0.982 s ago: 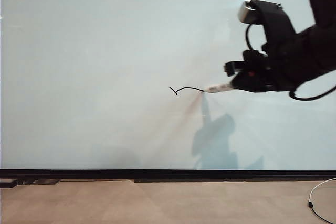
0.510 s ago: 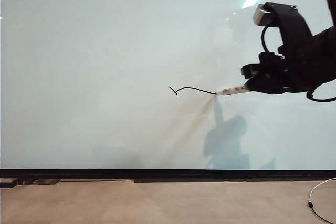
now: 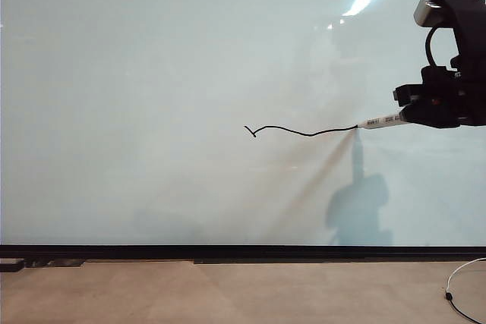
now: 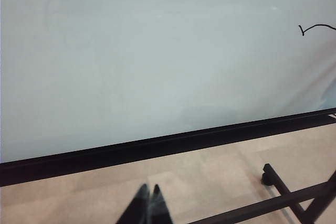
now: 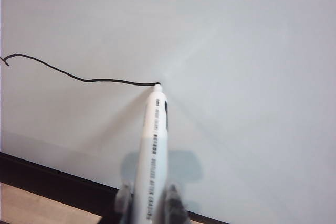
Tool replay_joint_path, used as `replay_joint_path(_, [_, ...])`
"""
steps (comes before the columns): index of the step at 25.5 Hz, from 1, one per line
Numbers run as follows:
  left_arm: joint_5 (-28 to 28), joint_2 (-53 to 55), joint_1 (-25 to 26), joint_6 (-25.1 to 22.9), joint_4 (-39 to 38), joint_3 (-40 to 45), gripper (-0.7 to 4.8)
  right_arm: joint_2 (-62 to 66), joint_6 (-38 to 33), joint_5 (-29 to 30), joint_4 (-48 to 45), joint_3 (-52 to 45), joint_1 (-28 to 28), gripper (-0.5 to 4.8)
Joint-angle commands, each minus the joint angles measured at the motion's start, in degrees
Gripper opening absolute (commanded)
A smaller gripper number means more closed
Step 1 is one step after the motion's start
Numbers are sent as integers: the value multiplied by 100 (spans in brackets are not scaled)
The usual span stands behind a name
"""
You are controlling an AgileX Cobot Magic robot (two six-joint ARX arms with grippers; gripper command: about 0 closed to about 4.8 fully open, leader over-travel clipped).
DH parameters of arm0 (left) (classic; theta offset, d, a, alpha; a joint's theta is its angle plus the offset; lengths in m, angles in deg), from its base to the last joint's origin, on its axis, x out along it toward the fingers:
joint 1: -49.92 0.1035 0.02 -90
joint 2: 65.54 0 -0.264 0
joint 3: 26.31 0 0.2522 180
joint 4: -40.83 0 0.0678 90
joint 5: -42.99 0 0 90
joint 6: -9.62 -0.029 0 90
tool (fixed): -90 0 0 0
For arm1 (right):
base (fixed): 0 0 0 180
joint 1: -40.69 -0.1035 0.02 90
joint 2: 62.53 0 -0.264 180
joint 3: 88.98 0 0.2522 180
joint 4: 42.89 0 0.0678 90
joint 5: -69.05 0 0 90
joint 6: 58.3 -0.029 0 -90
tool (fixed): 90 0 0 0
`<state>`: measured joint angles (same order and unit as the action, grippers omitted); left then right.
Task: Pick up the pen on the shelf to the right of the whiteboard and draw a straight line.
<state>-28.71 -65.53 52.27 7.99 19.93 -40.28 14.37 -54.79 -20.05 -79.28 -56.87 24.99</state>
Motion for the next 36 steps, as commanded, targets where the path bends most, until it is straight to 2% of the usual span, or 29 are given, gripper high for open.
replay_joint_path(1, [127,0,-4,-7,33,-22,-5,-22,-15,127,-195,28,2,-7])
replay_joint_path(3, [127,0,-4,-9,28,-22,-5,-111,-149,533,-195,-83,-20,-7])
replay_joint_path(4, [125,0,-4,-9,28,-22,-5,-203,-168,492,-195,-173,-63,-7])
replay_joint_path(7, [125,0,-4,-11,26,-22,-5,-1003,-87,9,-118,-693,-356,-7])
replay_joint_path(11, [122,0,-4,-11,28,-22,-5,-2210,240,-546,1259,-841,-188,-7])
replay_joint_path(13, [127,0,-4,-9,31,-22,-5,-2664,380,-636,1672,-841,74,-7])
replay_joint_path(15, [122,0,-4,-9,35,-22,-5,-3353,378,-570,2151,-844,837,-7])
replay_joint_path(17, [125,0,-4,-9,35,-22,-5,-3604,348,-557,2337,-846,1259,-7])
replay_joint_path(23, [122,0,-4,-9,39,-22,-5,-3893,-2,251,2568,-846,2302,-7])
replay_joint_path(27, [127,0,-4,-9,37,-22,-5,-4317,24,503,3093,-852,2468,-7])
replay_joint_path(32, [122,0,-4,-66,35,-22,-5,-5779,103,540,4081,-870,2446,-7])
replay_joint_path(36, [125,0,-4,-138,39,-22,-5,-6728,-188,535,4524,-1187,2441,-7])
